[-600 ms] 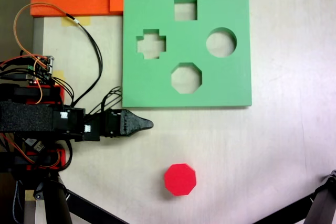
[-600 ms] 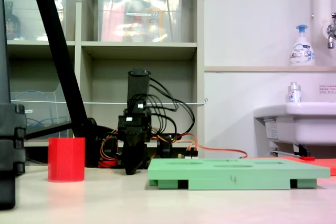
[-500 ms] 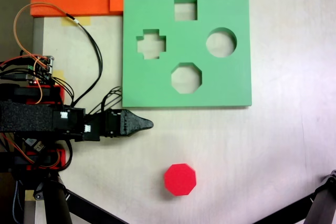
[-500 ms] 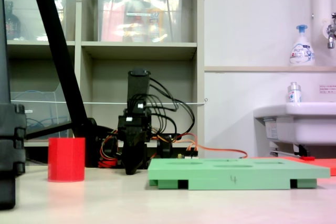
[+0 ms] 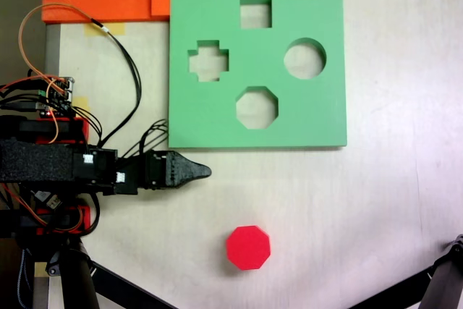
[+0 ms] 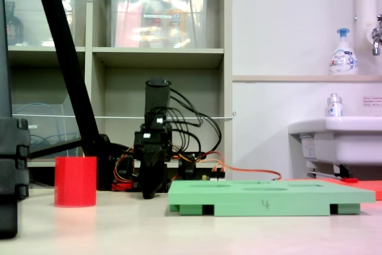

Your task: Put the octagonal pillar block into the corresponding hole

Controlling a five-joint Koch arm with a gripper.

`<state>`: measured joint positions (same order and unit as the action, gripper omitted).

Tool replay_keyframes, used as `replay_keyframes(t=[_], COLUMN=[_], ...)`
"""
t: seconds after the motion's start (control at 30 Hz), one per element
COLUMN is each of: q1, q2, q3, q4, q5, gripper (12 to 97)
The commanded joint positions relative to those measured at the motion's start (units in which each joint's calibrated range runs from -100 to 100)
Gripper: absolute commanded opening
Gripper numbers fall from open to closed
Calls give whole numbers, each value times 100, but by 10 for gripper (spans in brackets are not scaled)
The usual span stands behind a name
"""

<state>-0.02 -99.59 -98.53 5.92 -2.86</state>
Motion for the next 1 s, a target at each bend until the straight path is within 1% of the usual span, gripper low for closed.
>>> replay_keyframes(t=[0.0, 0.27, 0.3, 0.37, 0.53, 0.63, 0.73, 0.87, 0.97], q1=[0, -49, -127, -264, -684, -801, -821, -840, -874], q2=[-41, -41, -41, -41, -41, -41, -41, -41, -41], q3=[-147, -147, -147, -147, -147, -147, -147, 1408, 2455], q4=[-462, -443, -414, -327, 173, 19, -1107, -3505, -4834], q5=[-24, 122, 371, 1236, 2994, 3341, 3746, 4161, 4317], gripper=[494, 483, 490, 502, 490, 479, 469, 466, 432])
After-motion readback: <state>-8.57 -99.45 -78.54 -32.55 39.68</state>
